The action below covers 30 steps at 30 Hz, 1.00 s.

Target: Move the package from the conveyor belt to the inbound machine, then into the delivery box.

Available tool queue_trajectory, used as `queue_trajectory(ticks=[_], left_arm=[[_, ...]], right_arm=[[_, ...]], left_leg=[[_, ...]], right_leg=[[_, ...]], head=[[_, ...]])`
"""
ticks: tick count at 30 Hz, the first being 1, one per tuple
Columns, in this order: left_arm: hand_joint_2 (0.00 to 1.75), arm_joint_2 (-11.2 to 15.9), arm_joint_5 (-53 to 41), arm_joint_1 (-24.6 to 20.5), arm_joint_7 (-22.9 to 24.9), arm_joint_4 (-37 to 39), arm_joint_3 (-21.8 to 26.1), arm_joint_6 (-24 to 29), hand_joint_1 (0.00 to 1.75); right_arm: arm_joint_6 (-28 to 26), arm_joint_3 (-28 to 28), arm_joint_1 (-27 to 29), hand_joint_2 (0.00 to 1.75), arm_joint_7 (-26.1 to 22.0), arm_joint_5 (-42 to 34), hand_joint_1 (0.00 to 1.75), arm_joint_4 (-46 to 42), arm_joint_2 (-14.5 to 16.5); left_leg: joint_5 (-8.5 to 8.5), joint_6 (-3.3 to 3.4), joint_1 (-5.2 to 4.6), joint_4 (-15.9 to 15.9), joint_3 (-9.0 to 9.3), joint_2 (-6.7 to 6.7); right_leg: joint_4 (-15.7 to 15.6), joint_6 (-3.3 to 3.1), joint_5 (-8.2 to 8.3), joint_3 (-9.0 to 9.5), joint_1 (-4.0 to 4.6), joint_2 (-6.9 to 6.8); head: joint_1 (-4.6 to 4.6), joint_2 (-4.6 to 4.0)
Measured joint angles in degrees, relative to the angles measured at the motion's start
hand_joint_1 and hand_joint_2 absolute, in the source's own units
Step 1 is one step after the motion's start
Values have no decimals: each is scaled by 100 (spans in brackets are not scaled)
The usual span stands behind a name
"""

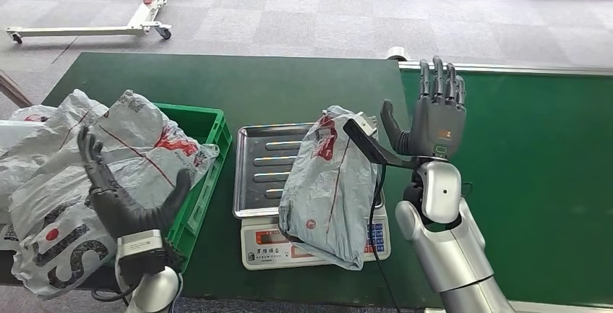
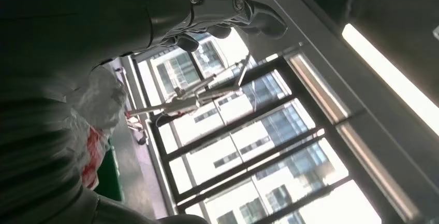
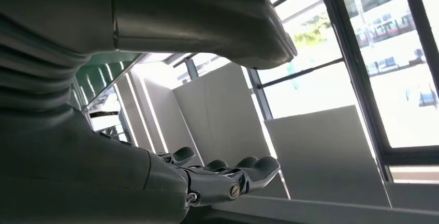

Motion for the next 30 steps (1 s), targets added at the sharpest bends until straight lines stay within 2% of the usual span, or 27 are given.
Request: queue_trajectory(ticks=[4, 10, 18, 22, 25, 30], left_arm=[[175, -46, -1380, -382, 218, 894, -34, -607, 0], [175, -180, -2165, -1430, 493, 2458, -277, -1035, 0], [175, -506, -2736, -2642, 693, 4433, -867, -1190, 0], [175, -717, -2848, -3070, 788, 5214, -1149, -1337, 0], [175, -797, -2848, -3251, 816, 5639, -1313, -1695, 0], [175, -836, -2738, -3461, 689, 6124, -1543, -2597, 0]], right_arm=[[-260, -332, 328, 175, -461, -32, 0, -459, 110], [-372, -535, 497, 175, -751, -263, 0, -629, 364], [-579, -526, 542, 175, -858, -537, 0, -578, 551], [-551, -518, 540, 175, -841, -623, 0, -572, 638], [-503, -519, 540, 175, -836, -636, 0, -572, 685], [-489, -519, 540, 175, -837, -638, 0, -572, 738]], left_leg=[[-2, -1, 0, 0, 0, 8], [8, -3, 0, 0, 0, 3], [9, -3, 0, 3, -7, 3], [8, -2, -1, 3, -9, 3], [7, -1, -1, 3, -8, 2], [8, -1, 0, 2, -7, 2]], right_leg=[[0, 0, 1, -3, 0, 6], [0, -1, 6, -1, 1, 5], [1, -1, 15, -5, 0, 5], [1, 0, 15, -5, -1, 6], [1, 0, 15, -6, 0, 6], [1, 0, 14, -3, 1, 4]], head=[[1, 0], [0, 0], [1, 0], [1, 0], [1, -1], [0, 0]])
